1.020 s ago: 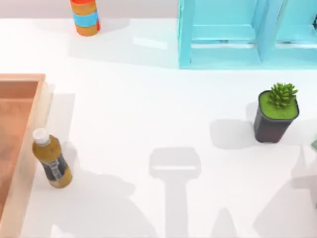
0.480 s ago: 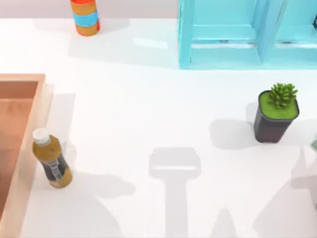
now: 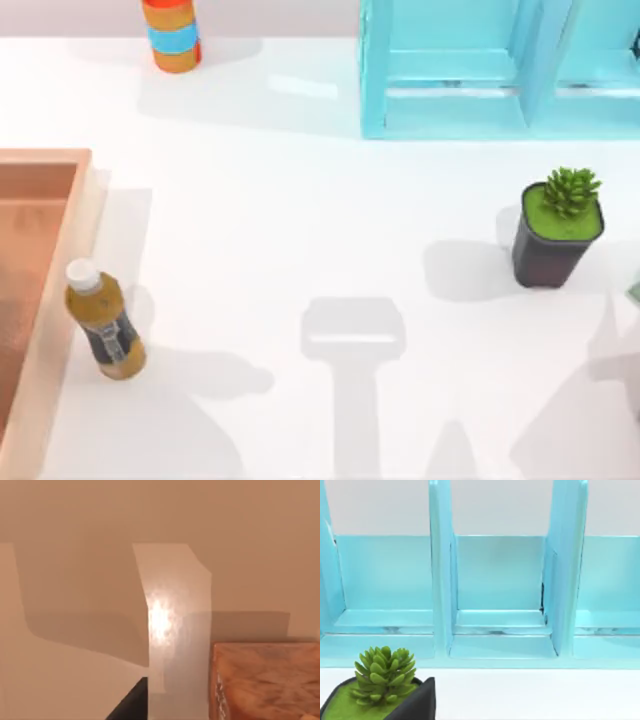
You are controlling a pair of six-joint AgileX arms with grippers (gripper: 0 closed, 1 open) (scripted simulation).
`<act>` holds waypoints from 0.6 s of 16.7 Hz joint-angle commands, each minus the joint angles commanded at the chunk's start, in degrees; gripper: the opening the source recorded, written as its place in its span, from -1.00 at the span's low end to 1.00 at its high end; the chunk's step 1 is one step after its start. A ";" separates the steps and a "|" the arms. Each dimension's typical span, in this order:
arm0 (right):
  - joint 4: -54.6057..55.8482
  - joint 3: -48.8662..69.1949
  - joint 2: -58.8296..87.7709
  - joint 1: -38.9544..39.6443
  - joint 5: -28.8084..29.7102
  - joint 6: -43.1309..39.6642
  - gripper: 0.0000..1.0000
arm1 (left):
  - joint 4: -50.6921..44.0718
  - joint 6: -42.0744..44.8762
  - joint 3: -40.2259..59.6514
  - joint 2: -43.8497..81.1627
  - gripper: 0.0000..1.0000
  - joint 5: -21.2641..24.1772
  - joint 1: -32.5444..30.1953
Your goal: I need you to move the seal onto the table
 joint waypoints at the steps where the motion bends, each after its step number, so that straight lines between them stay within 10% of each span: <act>1: 0.00 0.00 0.00 0.00 0.00 0.00 1.00 | 0.00 0.00 0.00 0.00 0.10 0.00 0.00; 8: 0.00 0.00 0.00 0.00 0.00 0.00 1.00 | 0.00 0.00 0.00 0.00 -0.96 0.00 0.00; 10: 0.00 0.00 0.00 0.00 0.00 0.00 1.00 | 0.00 0.00 0.00 0.00 -1.00 0.00 0.00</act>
